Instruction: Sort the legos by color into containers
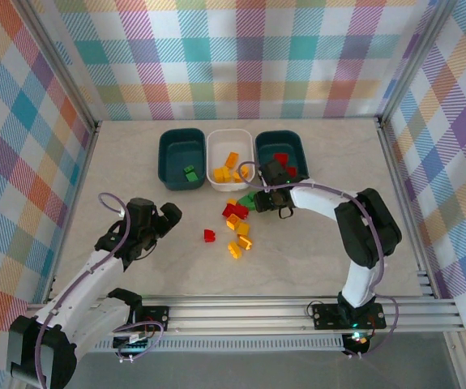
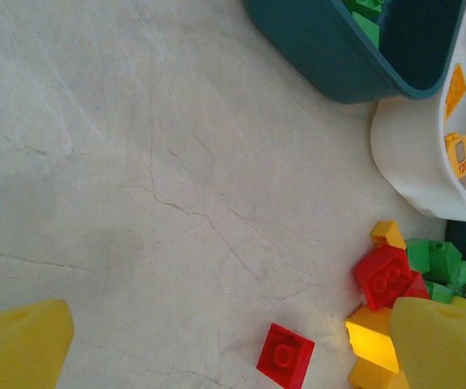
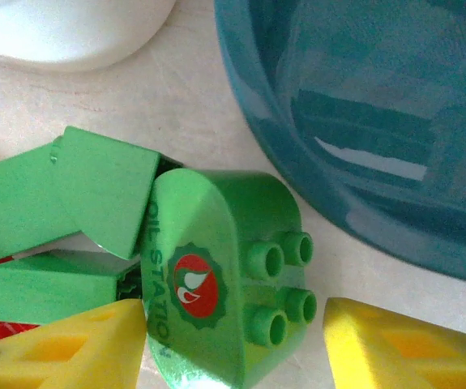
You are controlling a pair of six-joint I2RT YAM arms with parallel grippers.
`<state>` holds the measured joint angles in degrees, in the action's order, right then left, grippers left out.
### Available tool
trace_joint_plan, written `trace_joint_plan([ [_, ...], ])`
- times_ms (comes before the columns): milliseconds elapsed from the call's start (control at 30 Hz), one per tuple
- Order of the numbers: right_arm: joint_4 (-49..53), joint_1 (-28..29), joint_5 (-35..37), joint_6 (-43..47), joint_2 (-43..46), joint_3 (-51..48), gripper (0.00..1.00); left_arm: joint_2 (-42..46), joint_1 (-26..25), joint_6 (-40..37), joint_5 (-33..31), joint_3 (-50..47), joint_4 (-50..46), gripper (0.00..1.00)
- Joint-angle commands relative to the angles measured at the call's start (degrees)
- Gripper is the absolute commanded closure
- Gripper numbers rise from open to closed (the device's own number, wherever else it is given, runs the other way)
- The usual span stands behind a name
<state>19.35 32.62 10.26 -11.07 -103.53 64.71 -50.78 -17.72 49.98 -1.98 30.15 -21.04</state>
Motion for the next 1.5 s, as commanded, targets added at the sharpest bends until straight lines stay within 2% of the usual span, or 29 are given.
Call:
trace_joint_plan([
  [0, 0.0, -0.28, -2.25, 0.81, 0.41, -0.54, 0.41, 0.57, 0.49, 0.1, 0.75, -0.44, -0.34, 0.0],
  [567, -1.26, -0.28, -2.7, -0.35, -3.21, -0.46, 0.46, 0.02, 0.49, -0.58, 1.71, -0.46, 0.16, 0.0],
  [767, -2.16, -0.19, -2.72, -1.06, 0.43, -2.84, 0.55, -0.2, 0.49, -0.84, 1.73, -0.31, 0.28, 0.0],
  [1200, -2.57, 0.2, -3.3, -2.64, 9.92, -7.16, 0.62, -1.62, 0.49, -1.04, 2.11, 0.26, 1.35, 0.0],
  [1367, -0.59, 3.64, -3.42, -3.54, 14.3, -5.0, 0.62, -1.07, 1.08, -1.53, 0.15, 0.35, -0.26, 0.0],
  [1467, -1.45, 6.45, -5.24, -4.68, 13.93, -1.06, 0.62, -1.35, 3.74, -1.86, 1.85, -0.15, 0.53, 0.0],
])
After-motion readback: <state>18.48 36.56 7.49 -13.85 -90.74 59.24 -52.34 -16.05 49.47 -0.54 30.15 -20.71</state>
